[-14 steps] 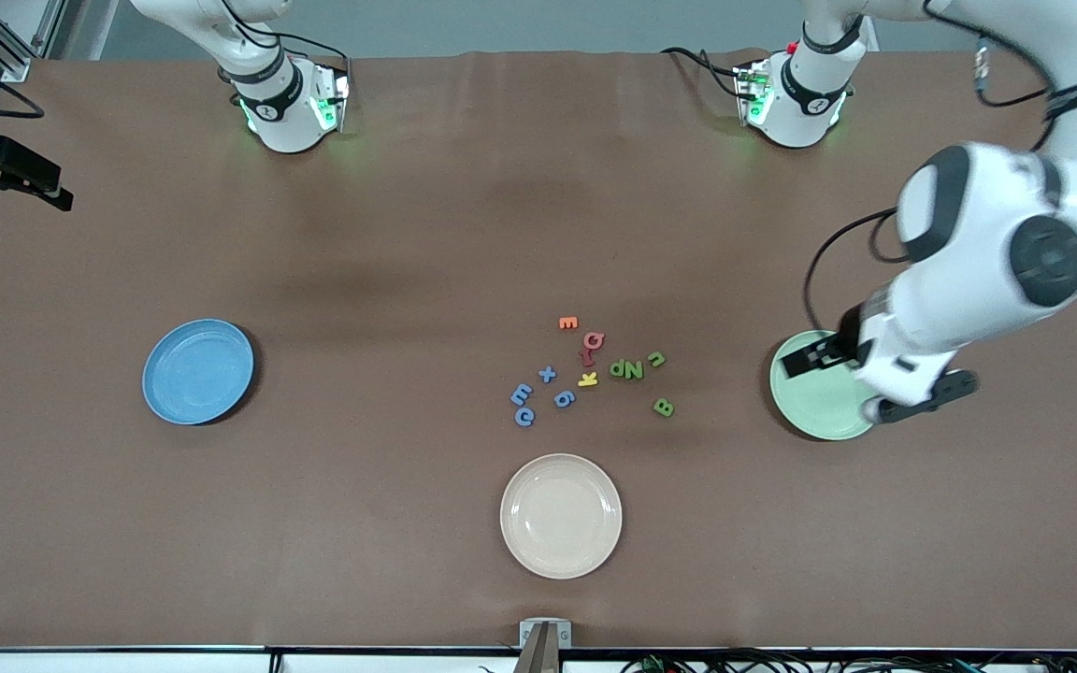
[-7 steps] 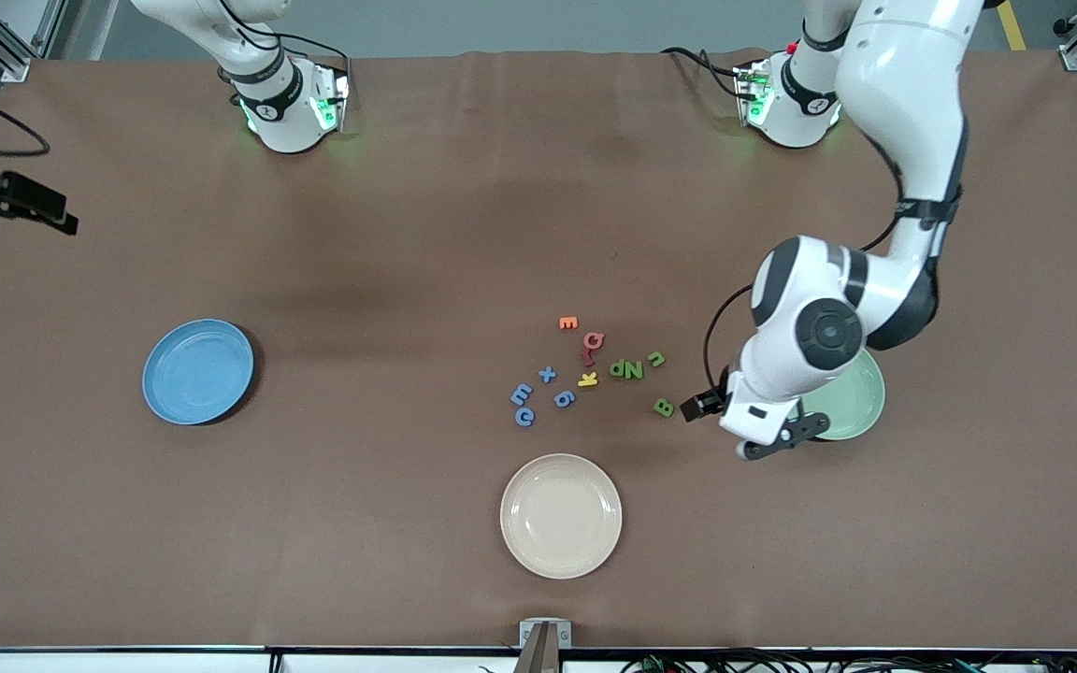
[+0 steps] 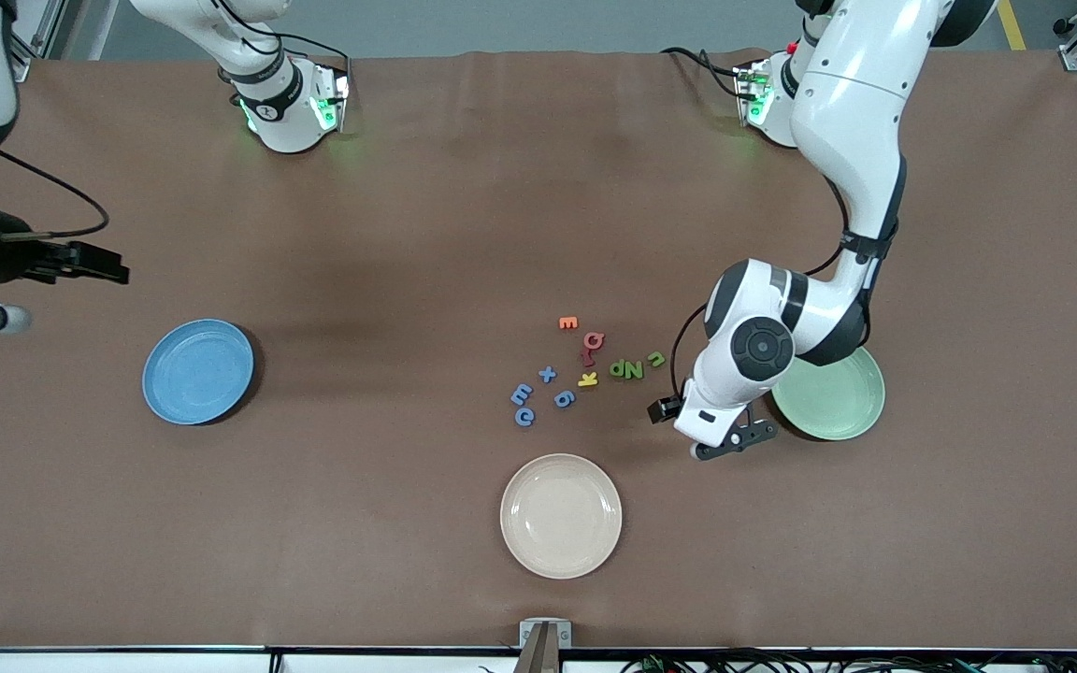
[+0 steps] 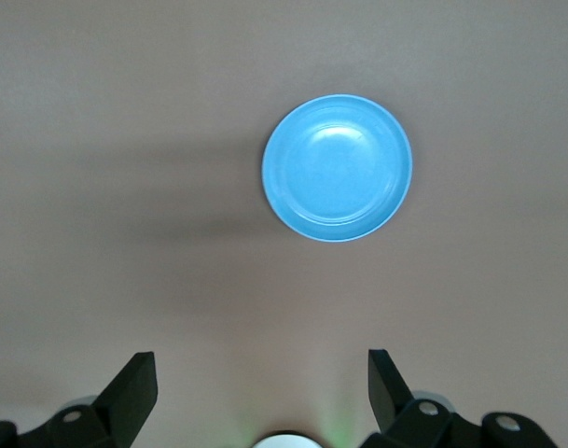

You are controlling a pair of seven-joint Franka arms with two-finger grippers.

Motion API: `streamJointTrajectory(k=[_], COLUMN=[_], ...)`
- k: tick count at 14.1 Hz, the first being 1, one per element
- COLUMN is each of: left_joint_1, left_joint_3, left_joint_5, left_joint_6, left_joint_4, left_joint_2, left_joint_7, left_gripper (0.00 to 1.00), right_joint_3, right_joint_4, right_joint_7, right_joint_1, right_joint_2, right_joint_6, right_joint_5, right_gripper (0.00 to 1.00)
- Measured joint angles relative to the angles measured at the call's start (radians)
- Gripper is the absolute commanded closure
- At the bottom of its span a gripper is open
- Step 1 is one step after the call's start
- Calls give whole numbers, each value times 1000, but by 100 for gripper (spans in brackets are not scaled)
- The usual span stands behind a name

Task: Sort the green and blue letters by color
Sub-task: 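Reach the left gripper to the green B while the right gripper approaches letters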

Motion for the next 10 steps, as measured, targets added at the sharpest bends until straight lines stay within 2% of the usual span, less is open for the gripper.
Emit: streamJointTrajectory(k=[2, 5, 8, 10], left_joint_1=[-8, -22, -34, -42], left_joint_3=[0, -1, -2, -2], left_joint_5=[0, 0, 0, 0], left_joint_6=[24, 41, 58, 62], left_joint_4=[0, 0, 1, 1], left_joint_2=[18, 36, 53, 65], left_joint_7=[0, 0, 0, 0], left_gripper=[2, 3, 10, 19], right_joint_3=[5, 8, 10, 12], right_joint_4=[-1, -3, -7, -10], right_joint_7=[101, 233, 410, 554], right_joint_1=[68, 138, 235, 332], right_joint_2=[5, 37, 94, 140], right_joint_6=[21, 86, 177, 242], right_joint_5=[9, 81, 102, 103], right_gripper=[0, 0, 0, 0])
